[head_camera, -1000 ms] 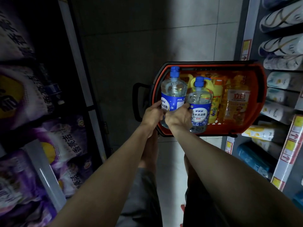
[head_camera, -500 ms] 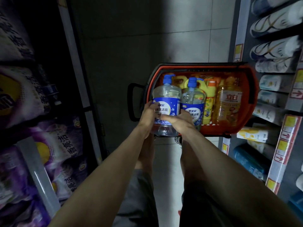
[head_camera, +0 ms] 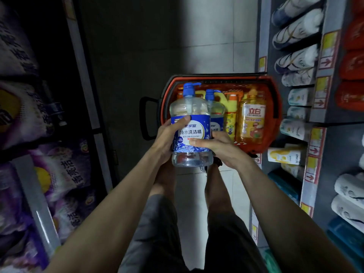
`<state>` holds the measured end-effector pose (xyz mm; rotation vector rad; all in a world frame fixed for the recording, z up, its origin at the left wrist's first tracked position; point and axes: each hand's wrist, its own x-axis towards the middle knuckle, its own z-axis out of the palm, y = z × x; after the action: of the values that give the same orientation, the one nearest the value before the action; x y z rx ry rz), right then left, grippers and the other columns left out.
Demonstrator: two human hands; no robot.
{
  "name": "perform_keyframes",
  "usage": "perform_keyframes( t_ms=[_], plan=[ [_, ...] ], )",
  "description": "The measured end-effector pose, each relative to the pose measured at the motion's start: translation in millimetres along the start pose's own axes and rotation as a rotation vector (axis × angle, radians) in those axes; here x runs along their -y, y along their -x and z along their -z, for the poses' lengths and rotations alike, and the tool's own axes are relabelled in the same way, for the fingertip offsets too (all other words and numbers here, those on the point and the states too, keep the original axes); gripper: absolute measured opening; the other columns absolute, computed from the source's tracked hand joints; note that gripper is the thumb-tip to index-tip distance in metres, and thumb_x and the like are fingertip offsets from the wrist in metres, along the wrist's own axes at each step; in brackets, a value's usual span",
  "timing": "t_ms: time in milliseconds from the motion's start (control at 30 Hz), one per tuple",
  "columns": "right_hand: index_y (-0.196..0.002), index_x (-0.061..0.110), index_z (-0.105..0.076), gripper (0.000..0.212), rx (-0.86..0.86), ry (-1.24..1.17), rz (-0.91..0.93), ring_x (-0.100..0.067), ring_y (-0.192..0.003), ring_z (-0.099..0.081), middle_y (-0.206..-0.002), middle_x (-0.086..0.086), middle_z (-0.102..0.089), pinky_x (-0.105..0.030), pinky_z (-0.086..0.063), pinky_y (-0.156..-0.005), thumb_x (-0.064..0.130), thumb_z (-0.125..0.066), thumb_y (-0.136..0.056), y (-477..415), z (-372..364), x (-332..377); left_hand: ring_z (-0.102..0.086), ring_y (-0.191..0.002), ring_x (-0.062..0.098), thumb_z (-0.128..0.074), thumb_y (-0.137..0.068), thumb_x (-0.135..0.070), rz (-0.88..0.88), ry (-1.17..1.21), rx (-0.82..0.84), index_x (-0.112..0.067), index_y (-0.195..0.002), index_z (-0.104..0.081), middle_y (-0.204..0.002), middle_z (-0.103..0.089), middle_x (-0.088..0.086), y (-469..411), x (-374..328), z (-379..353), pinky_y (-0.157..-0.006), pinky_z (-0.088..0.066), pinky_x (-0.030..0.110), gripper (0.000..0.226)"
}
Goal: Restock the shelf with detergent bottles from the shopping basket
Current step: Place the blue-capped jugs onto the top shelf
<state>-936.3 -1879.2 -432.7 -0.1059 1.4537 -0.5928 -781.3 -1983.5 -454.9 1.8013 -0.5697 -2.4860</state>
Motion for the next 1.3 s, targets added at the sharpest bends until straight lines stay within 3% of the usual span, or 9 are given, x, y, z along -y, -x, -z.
perform_keyframes(
  t_ms=[167,267,400,567,800,900,1033,1167,1300],
  plan=[
    [-0.118,0.016,-0.075,0.039,0.0,0.049,0.088,-0.019,-0.099,-0.08,-0.107,-0.002,-0.082,-0.034,-0.063,-0.086,0.016,-0.089,-0.082,54,13,41,-0.073,-0.109,0.044,-0.088,-0.077,-0.037,-0.125,0.046,-0.025,-0.002,-0.134,-0.063,-0.12,-0.074,0.026,53,-26,-36,-0.093,-0.062,0.054,0.071],
    [-0.116,0.016,-0.074,0.034,0.007,0.054,0.158,-0.015,-0.094,-0.08,-0.102,0.002,-0.083,-0.023,-0.061,-0.075,0.009,-0.086,-0.085,97,16,68,-0.076,-0.1,0.04,-0.091,-0.076,-0.031,-0.2,0.051,-0.014,-0.003,-0.128,-0.066,-0.116,-0.076,0.026,97,-48,-59,-0.089,-0.063,0.052,0.065],
    [-0.123,0.012,-0.073,0.044,-0.032,0.065,0.246,-0.022,-0.102,-0.079,-0.11,-0.005,-0.082,-0.037,-0.063,-0.09,0.008,-0.088,-0.082,156,11,96,-0.076,-0.092,0.037,-0.086,-0.073,-0.029,-0.29,0.061,0.002,-0.008,-0.117,-0.072,-0.109,-0.077,0.025,162,-75,-88,-0.086,-0.064,0.049,0.051],
    [-0.123,0.017,-0.074,0.048,-0.058,0.135,0.3,-0.023,-0.105,-0.078,-0.112,-0.003,-0.081,-0.052,-0.058,-0.102,0.025,-0.092,-0.079,225,-1,125,-0.078,-0.091,0.035,-0.083,-0.077,-0.028,-0.355,-0.006,0.054,-0.009,-0.12,-0.069,-0.106,-0.079,0.021,240,-104,-108,-0.076,-0.065,0.041,0.049],
    [-0.124,0.016,-0.074,0.044,-0.062,0.208,0.458,-0.024,-0.109,-0.077,-0.115,-0.005,-0.08,-0.052,-0.057,-0.105,0.025,-0.089,-0.084,305,-27,173,-0.076,-0.101,0.042,-0.086,-0.077,-0.03,-0.45,-0.054,0.125,-0.007,-0.128,-0.064,-0.111,-0.078,0.023,319,-146,-117,-0.088,-0.063,0.05,0.06],
    [-0.13,0.015,-0.068,0.042,-0.06,0.207,0.565,-0.024,-0.114,-0.075,-0.121,-0.004,-0.079,-0.042,-0.059,-0.102,0.016,-0.082,-0.091,333,-42,197,-0.076,-0.103,0.042,-0.089,-0.079,-0.029,-0.525,-0.088,0.166,-0.005,-0.129,-0.064,-0.112,-0.078,0.023,345,-168,-118,-0.091,-0.062,0.052,0.06],
    [-0.131,0.02,-0.064,0.04,-0.107,0.198,0.716,-0.02,-0.113,-0.075,-0.121,-0.001,-0.079,-0.032,-0.06,-0.093,0.016,-0.078,-0.094,362,-66,232,-0.077,-0.102,0.04,-0.081,-0.083,-0.021,-0.641,-0.09,0.231,-0.006,-0.128,-0.064,-0.113,-0.078,0.021,382,-201,-121,-0.084,-0.064,0.046,0.051],
    [-0.136,0.021,-0.062,0.062,-0.17,0.186,0.841,-0.025,-0.115,-0.074,-0.124,-0.005,-0.077,-0.05,-0.058,-0.102,0.042,-0.088,-0.084,380,-86,265,-0.078,-0.099,0.037,-0.077,-0.089,-0.012,-0.774,-0.108,0.271,-0.008,-0.126,-0.065,-0.111,-0.079,0.018,415,-230,-126,-0.077,-0.066,0.04,0.039],
    [-0.139,0.017,-0.056,0.082,-0.194,0.126,0.918,-0.026,-0.113,-0.075,-0.123,-0.007,-0.077,-0.049,-0.06,-0.098,0.042,-0.093,-0.07,392,-95,293,-0.078,-0.1,0.038,-0.08,-0.089,-0.011,-0.902,-0.107,0.259,-0.007,-0.125,-0.066,-0.111,-0.078,0.019,444,-253,-129,-0.077,-0.065,0.04,0.039]
  ],
)
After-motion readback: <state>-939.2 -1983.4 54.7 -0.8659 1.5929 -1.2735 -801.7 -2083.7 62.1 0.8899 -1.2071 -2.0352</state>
